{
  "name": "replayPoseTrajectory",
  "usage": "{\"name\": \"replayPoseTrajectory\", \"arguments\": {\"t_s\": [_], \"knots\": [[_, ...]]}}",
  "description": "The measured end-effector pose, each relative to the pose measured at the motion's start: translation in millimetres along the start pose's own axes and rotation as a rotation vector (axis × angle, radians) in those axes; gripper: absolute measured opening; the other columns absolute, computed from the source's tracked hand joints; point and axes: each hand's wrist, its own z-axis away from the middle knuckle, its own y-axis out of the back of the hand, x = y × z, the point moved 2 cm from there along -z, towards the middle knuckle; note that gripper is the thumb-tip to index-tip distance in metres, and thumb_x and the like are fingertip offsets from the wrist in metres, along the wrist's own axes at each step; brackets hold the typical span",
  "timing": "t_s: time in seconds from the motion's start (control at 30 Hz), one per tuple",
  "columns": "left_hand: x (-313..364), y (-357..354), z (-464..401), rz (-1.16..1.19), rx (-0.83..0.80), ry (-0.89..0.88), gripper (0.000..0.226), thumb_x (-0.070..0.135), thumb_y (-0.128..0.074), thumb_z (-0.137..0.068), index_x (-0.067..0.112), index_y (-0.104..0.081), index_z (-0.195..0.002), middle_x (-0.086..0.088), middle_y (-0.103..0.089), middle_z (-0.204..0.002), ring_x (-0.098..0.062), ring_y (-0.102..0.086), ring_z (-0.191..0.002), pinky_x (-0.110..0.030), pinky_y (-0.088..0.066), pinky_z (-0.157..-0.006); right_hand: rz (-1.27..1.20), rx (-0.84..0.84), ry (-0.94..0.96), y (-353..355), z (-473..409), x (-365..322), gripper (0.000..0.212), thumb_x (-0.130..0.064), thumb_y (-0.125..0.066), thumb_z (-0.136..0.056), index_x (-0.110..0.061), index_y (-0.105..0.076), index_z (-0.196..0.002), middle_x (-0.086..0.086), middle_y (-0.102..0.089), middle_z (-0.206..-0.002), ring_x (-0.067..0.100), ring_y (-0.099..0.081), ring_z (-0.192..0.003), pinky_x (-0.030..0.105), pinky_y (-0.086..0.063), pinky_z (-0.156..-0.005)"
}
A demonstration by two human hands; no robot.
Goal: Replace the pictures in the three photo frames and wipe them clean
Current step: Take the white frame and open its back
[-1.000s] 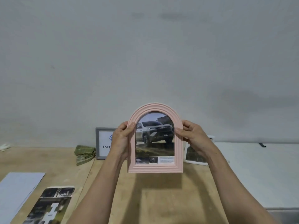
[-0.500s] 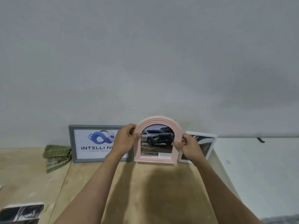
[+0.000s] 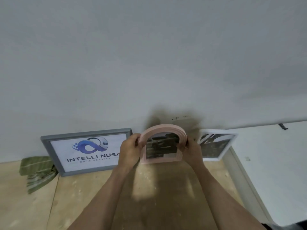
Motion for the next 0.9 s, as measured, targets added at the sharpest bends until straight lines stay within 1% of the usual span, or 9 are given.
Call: {"name": "replayPoseTrajectory", "arguments": {"t_s": [0.07, 0.17, 0.27, 0.3, 0.43, 0.63, 0.77, 0.83, 0.9], "knots": [[-4.3, -6.4, -2.5, -0.016, 0.01, -0.012, 0.013, 0.022, -0.066, -0.092, 0.021, -0.071, -0.104, 0.002, -0.073, -0.088, -0.02, -0.066, -0.081, -0.042, -0.055, -0.075, 0.008, 0.008, -0.021, -4.7, -3.5, 3.3, 0.021, -0.02, -0.064, -0.09, -0.004, -0.06, -0.102, 0.003, -0.06, -0.084, 0.023, -0.056, -0.074, 0.026, -0.034, -0.059], [-4.0, -12.0, -7.6, -0.053, 0.021, -0.019, 0.018, 0.018, -0.066, -0.092, 0.017, -0.071, -0.11, -0.003, -0.075, -0.095, -0.025, -0.067, -0.086, -0.042, -0.054, -0.076, -0.007, 0.004, -0.044, -9.0, -9.1, 6.0, 0.021, -0.02, -0.064, -0.09, -0.005, -0.059, -0.104, 0.002, -0.059, -0.085, 0.02, -0.054, -0.074, 0.025, -0.033, -0.061], [-2.6, -14.2, -13.1, -0.054, 0.029, -0.032, 0.017, 0.017, -0.067, -0.091, 0.015, -0.071, -0.107, -0.003, -0.074, -0.093, -0.027, -0.067, -0.084, -0.041, -0.054, -0.074, -0.014, 0.002, -0.067, -11.6, -16.0, 8.7, 0.023, -0.02, -0.065, -0.089, -0.003, -0.058, -0.103, 0.011, -0.065, -0.09, 0.03, -0.06, -0.082, 0.028, -0.033, -0.065], [-3.6, -14.9, -14.5, -0.054, 0.034, -0.031, 0.016, 0.017, -0.067, -0.091, 0.015, -0.071, -0.106, -0.003, -0.074, -0.092, -0.027, -0.066, -0.083, -0.04, -0.053, -0.072, -0.013, -0.002, -0.078, -12.7, -17.4, 8.7, 0.024, -0.02, -0.064, -0.089, -0.002, -0.057, -0.104, 0.011, -0.065, -0.091, 0.029, -0.059, -0.082, 0.028, -0.032, -0.064], [-2.2, -18.5, -18.0, -0.074, 0.051, -0.03, 0.011, 0.019, -0.066, -0.092, 0.014, -0.07, -0.101, -0.004, -0.072, -0.087, -0.029, -0.063, -0.079, -0.038, -0.047, -0.067, -0.02, -0.01, -0.102, -12.8, -21.1, 6.3, 0.023, -0.019, -0.064, -0.09, -0.003, -0.057, -0.105, 0.003, -0.056, -0.086, 0.021, -0.048, -0.077, 0.028, -0.03, -0.064], [0.0, -19.4, -18.0, -0.081, 0.082, -0.02, 0.009, 0.019, -0.063, -0.094, 0.013, -0.069, -0.097, 0.001, -0.066, -0.081, -0.025, -0.058, -0.074, -0.032, -0.036, -0.061, -0.069, -0.031, -0.121, -16.6, -29.3, 5.4, 0.021, -0.017, -0.061, -0.088, -0.005, -0.058, -0.105, 0.005, -0.059, -0.086, 0.027, -0.055, -0.08, 0.029, -0.035, -0.066], [1.4, -21.6, -13.6, -0.07, 0.089, 0.005, 0.014, 0.02, -0.063, -0.095, 0.013, -0.07, -0.104, -0.002, -0.07, -0.091, -0.025, -0.062, -0.082, -0.039, -0.05, -0.072, -0.095, -0.032, -0.129, -19.5, -30.8, 5.9, 0.023, -0.014, -0.058, -0.09, -0.003, -0.056, -0.11, 0.007, -0.059, -0.088, 0.026, -0.054, -0.082, 0.029, -0.036, -0.069], [-0.8, -24.3, -13.4, -0.053, 0.091, 0.021, 0.015, 0.019, -0.065, -0.094, 0.013, -0.069, -0.107, -0.003, -0.07, -0.097, -0.027, -0.063, -0.089, -0.041, -0.051, -0.078, -0.084, -0.038, -0.12, -19.1, -28.9, 5.4, 0.025, -0.015, -0.057, -0.091, -0.004, -0.054, -0.114, 0.009, -0.063, -0.092, 0.031, -0.06, -0.089, 0.034, -0.042, -0.071], [-0.3, -26.1, -11.6, -0.067, 0.098, 0.029, 0.022, 0.018, -0.066, -0.093, 0.012, -0.067, -0.114, -0.005, -0.069, -0.105, -0.028, -0.063, -0.097, -0.04, -0.051, -0.085, -0.083, -0.05, -0.109, -20.1, -26.1, 5.4, 0.033, -0.015, -0.059, -0.09, -0.007, -0.051, -0.12, 0.013, -0.066, -0.101, 0.035, -0.062, -0.095, 0.041, -0.05, -0.079]]}}
